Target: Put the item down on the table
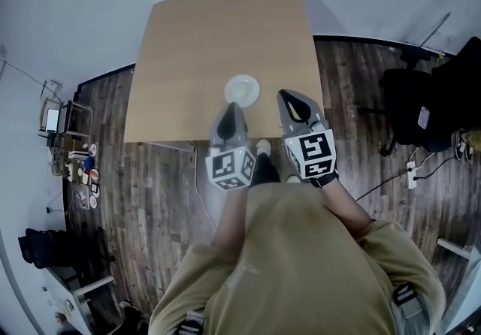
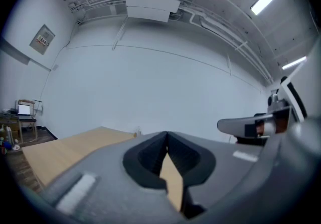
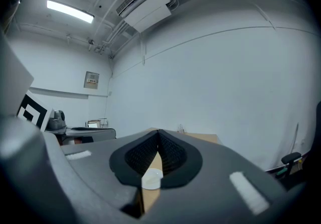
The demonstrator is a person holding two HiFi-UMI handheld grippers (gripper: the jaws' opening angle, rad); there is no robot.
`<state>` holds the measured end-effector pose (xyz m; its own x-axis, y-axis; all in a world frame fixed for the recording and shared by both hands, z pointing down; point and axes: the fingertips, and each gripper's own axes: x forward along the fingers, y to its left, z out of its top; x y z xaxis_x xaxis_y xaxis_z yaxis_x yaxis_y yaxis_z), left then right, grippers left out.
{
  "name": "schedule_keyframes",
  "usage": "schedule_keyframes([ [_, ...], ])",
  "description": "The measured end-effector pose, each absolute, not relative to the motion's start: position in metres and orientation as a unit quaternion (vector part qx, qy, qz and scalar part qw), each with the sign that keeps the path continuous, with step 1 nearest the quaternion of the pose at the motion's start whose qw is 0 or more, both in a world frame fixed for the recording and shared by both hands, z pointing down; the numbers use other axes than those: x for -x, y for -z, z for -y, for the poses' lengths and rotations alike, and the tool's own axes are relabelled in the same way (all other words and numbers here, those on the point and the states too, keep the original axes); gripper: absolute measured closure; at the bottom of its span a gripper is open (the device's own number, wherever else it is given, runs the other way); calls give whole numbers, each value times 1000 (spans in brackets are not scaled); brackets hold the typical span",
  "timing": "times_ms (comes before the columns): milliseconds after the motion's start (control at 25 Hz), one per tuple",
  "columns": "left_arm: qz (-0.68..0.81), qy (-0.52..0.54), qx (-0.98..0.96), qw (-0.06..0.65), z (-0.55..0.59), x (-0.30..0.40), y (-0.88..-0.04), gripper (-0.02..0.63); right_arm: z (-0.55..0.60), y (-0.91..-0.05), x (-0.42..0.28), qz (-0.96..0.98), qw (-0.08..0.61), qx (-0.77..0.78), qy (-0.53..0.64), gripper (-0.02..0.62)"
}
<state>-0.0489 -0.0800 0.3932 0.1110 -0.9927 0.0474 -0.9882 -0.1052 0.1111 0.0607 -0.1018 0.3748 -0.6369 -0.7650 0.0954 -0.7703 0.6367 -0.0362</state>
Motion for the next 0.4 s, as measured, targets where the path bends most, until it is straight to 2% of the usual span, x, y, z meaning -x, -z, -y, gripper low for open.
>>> schedule_keyframes([
  [400, 648, 4, -759, 63, 115, 50, -398, 603, 129, -378, -48, 903, 36, -427, -44, 589],
])
